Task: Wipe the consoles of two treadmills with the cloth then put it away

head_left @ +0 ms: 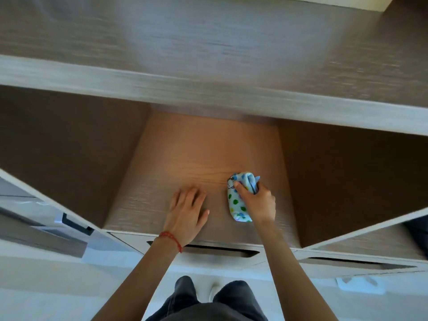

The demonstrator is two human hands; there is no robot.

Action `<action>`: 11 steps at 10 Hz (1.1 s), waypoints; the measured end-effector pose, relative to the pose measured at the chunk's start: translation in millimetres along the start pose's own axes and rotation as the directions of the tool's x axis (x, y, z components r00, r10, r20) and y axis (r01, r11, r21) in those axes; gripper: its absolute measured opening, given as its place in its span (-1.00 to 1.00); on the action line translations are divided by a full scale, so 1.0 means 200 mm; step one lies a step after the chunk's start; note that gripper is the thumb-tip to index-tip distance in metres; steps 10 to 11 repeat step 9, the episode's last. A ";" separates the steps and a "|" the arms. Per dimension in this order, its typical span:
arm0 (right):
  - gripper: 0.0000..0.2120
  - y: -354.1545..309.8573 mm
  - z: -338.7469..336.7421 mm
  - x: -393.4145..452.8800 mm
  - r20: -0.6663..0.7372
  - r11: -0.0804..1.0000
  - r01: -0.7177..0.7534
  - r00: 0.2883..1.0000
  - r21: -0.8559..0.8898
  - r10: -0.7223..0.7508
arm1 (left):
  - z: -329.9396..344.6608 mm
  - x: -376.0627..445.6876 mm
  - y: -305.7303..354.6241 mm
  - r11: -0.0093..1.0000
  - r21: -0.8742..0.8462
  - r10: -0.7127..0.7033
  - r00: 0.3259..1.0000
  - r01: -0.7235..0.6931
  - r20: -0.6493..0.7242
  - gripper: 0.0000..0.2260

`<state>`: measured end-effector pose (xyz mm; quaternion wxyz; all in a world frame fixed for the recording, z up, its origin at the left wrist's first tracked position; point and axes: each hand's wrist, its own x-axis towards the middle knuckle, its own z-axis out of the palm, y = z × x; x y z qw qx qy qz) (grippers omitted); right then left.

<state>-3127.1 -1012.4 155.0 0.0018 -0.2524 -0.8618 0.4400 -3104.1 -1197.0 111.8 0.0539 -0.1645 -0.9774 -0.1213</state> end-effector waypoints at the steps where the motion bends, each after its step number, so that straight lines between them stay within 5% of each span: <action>1: -0.57 -0.01 0.02 -0.01 -0.025 0.993 0.019 0.999 -0.117 -0.022 | 0.01 0.01 0.00 1.000 -0.018 0.000 1.000 0.000 -0.008 -0.56; 11: -0.48 0.14 -0.01 -0.22 -0.172 0.984 0.119 0.975 -0.135 -0.142 | 0.02 -0.08 -0.07 0.999 -0.018 0.045 0.989 -0.048 -0.143 -0.56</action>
